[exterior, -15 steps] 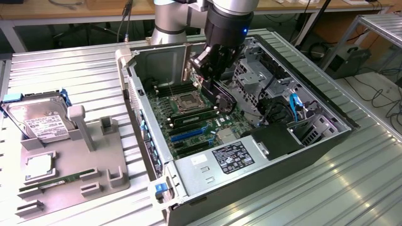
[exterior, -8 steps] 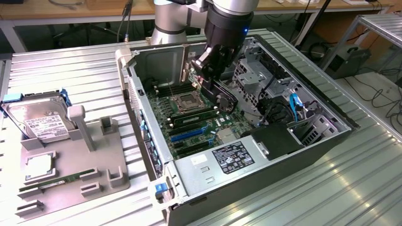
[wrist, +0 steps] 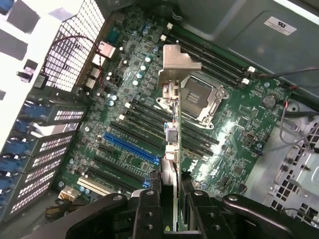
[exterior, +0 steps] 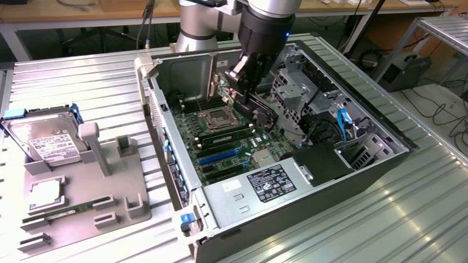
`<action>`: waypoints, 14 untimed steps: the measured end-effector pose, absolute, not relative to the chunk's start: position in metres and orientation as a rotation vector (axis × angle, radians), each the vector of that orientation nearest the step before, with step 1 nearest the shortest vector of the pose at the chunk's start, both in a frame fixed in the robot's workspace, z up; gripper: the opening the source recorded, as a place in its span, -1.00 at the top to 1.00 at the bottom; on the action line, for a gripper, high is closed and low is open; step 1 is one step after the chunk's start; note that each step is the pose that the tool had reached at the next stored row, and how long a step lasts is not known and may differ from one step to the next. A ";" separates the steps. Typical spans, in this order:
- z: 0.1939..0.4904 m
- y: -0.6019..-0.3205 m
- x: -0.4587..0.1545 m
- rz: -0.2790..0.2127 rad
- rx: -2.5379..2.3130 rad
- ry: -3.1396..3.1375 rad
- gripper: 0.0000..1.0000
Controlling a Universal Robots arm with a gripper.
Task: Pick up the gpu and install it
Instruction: 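Insert the gpu into the slot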
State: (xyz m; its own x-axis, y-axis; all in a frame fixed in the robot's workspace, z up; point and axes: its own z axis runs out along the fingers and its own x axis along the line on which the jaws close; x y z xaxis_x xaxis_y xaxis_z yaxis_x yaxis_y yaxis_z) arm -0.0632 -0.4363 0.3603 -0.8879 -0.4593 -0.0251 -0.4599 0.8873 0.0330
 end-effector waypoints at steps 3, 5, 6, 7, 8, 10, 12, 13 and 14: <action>0.360 -0.436 -0.063 0.060 -0.780 3.026 0.48; 0.360 -0.436 -0.063 0.060 -0.803 3.020 0.48; 0.360 -0.436 -0.063 0.060 -0.814 3.018 0.48; 0.360 -0.436 -0.063 0.060 -0.826 3.014 0.48; 0.360 -0.436 -0.063 0.060 -0.839 3.011 0.48; 0.360 -0.436 -0.063 0.060 -0.865 3.004 0.48; 0.360 -0.436 -0.063 0.061 -0.894 2.996 0.48; 0.360 -0.436 -0.063 0.061 -0.905 2.993 0.48; 0.360 -0.436 -0.063 0.061 -0.916 2.990 0.48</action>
State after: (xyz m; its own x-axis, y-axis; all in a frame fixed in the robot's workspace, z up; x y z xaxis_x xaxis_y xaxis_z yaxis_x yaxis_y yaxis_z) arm -0.0631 -0.4363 0.3602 -0.8284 -0.5596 -0.0252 -0.5601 0.8278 0.0330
